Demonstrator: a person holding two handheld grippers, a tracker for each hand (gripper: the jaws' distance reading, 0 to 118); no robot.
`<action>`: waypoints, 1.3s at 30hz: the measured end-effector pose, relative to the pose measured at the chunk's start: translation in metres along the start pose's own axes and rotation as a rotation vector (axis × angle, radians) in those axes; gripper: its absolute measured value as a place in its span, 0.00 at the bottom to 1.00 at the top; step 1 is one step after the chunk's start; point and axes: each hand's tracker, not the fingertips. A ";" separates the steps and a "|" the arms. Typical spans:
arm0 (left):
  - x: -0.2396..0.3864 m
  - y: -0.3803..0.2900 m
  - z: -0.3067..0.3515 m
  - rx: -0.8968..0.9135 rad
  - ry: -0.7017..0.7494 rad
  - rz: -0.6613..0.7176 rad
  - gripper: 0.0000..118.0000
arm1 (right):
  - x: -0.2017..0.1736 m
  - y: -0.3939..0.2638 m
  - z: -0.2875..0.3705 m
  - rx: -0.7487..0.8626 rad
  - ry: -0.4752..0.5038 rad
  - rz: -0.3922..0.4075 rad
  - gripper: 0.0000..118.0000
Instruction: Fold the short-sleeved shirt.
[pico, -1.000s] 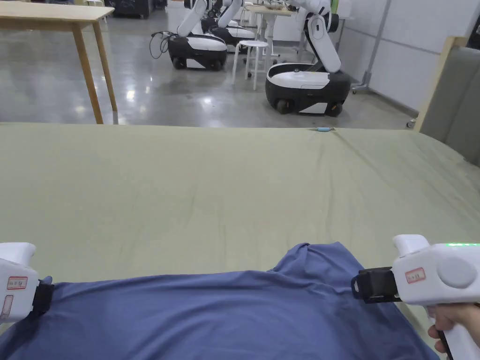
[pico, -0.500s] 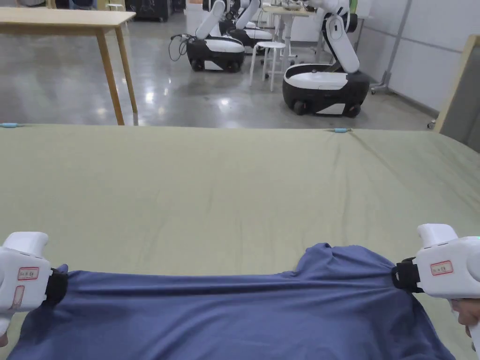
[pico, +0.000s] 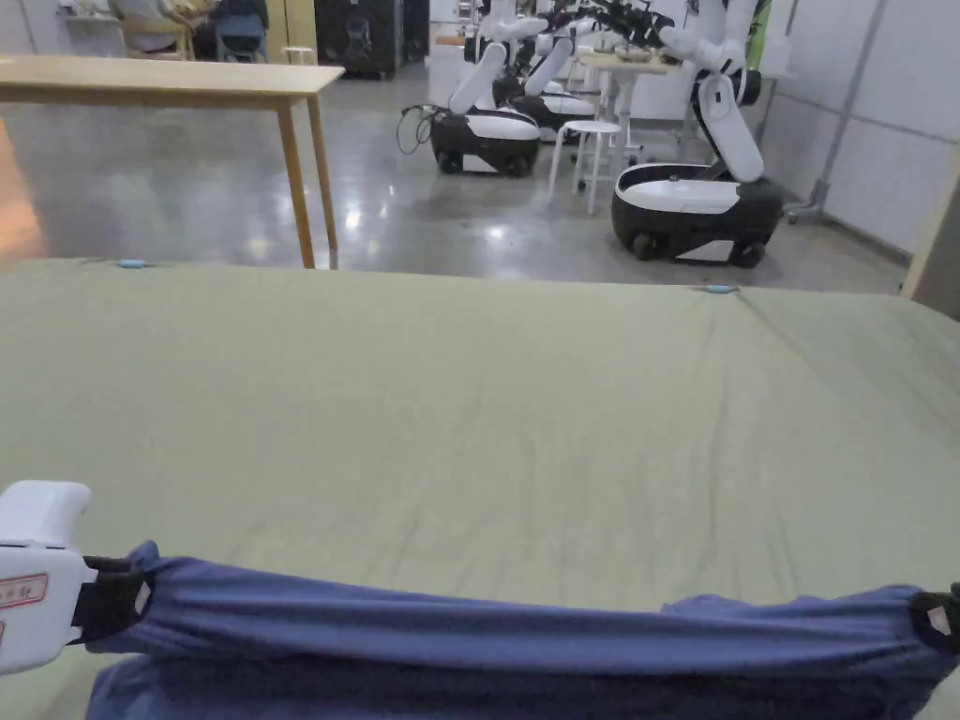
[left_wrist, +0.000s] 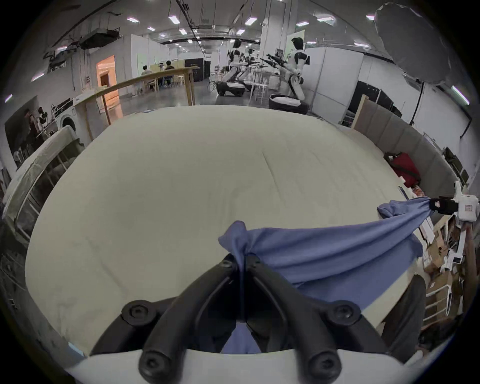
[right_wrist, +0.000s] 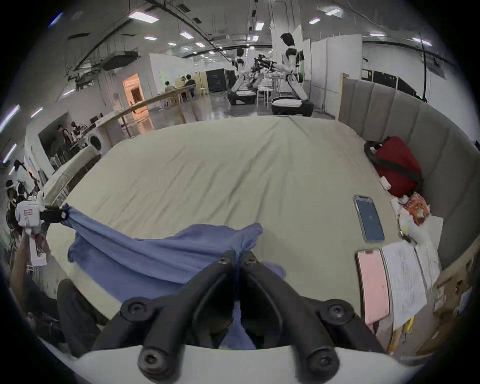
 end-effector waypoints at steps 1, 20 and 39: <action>-0.001 -0.009 0.005 0.001 -0.006 0.002 0.02 | 0.000 -0.011 0.006 -0.001 0.002 -0.007 0.03; 0.002 -0.083 0.009 -0.042 -0.006 0.009 0.94 | 0.012 -0.095 -0.005 -0.085 -0.022 -0.071 0.94; 0.087 -0.075 0.096 0.533 0.207 0.038 0.00 | -0.133 -0.087 0.060 0.555 -0.250 0.047 0.02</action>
